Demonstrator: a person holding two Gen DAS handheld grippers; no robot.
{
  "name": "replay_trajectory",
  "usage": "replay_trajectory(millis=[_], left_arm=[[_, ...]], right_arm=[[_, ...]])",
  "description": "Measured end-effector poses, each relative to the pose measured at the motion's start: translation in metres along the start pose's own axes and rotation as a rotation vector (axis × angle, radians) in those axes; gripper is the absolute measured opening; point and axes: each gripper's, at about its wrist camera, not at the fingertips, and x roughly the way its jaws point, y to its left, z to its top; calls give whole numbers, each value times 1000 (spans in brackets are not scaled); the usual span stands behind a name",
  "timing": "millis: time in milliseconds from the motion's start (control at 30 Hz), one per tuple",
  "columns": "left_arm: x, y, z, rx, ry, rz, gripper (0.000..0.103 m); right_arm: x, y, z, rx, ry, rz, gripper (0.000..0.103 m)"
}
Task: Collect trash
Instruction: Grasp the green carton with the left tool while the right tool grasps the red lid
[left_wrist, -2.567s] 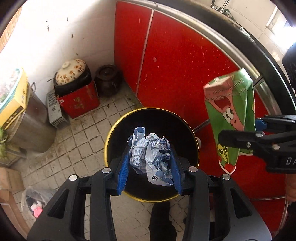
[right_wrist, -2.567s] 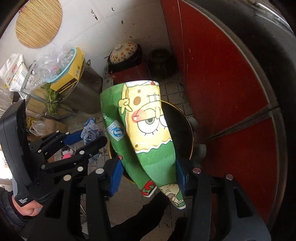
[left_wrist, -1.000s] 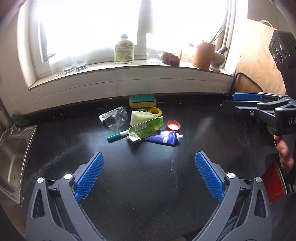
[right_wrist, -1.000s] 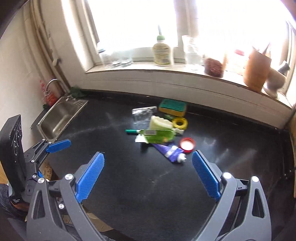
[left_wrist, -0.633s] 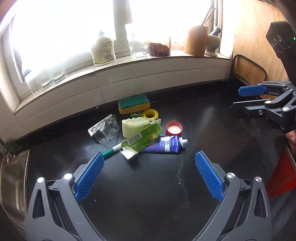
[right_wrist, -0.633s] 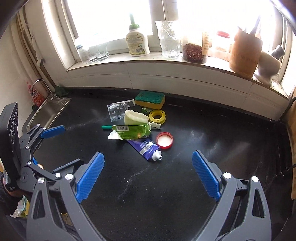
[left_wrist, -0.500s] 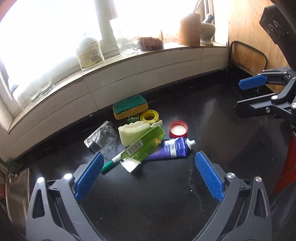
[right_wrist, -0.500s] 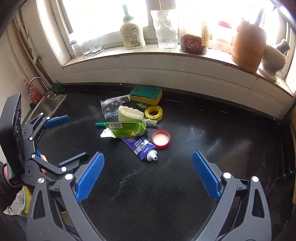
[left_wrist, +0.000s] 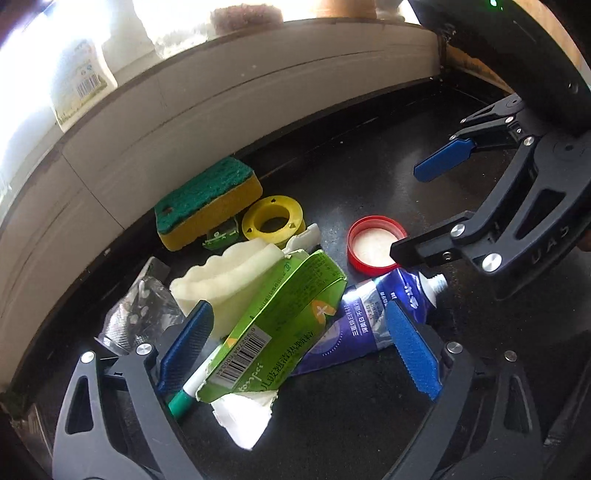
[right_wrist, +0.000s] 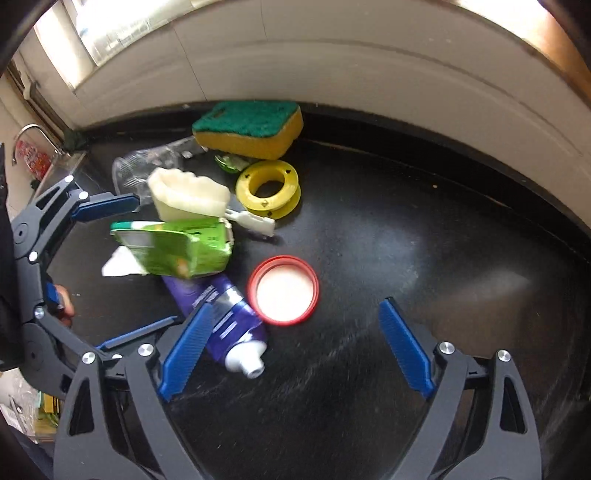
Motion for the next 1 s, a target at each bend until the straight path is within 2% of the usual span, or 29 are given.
replay_trajectory(millis=[100, 233, 300, 333, 367, 467, 567, 733, 1000], left_arm=[[14, 8, -4, -39, 24, -14, 80], [21, 11, -6, -49, 26, -5, 62], [18, 12, -5, -62, 23, -9, 56], [16, 11, -4, -65, 25, -13, 46], [14, 10, -4, -66, 23, -9, 31], [10, 9, -6, -92, 27, 2, 11], [5, 9, -4, -141, 45, 3, 9], [-20, 10, -1, -230, 38, 33, 8], [-91, -6, 0, -351, -1, 69, 8]], right_arm=[[24, -1, 5, -14, 44, 8, 78], [33, -1, 8, -25, 45, 19, 77], [35, -2, 10, -19, 50, 25, 76], [35, -3, 10, -10, 46, 31, 75], [33, -5, 11, 0, 48, 34, 75], [32, -3, 10, -10, 53, 11, 70], [29, 1, 7, -30, 37, -25, 50], [20, 2, 2, 3, 29, -23, 50], [-55, 17, -12, -5, -76, -28, 50]])
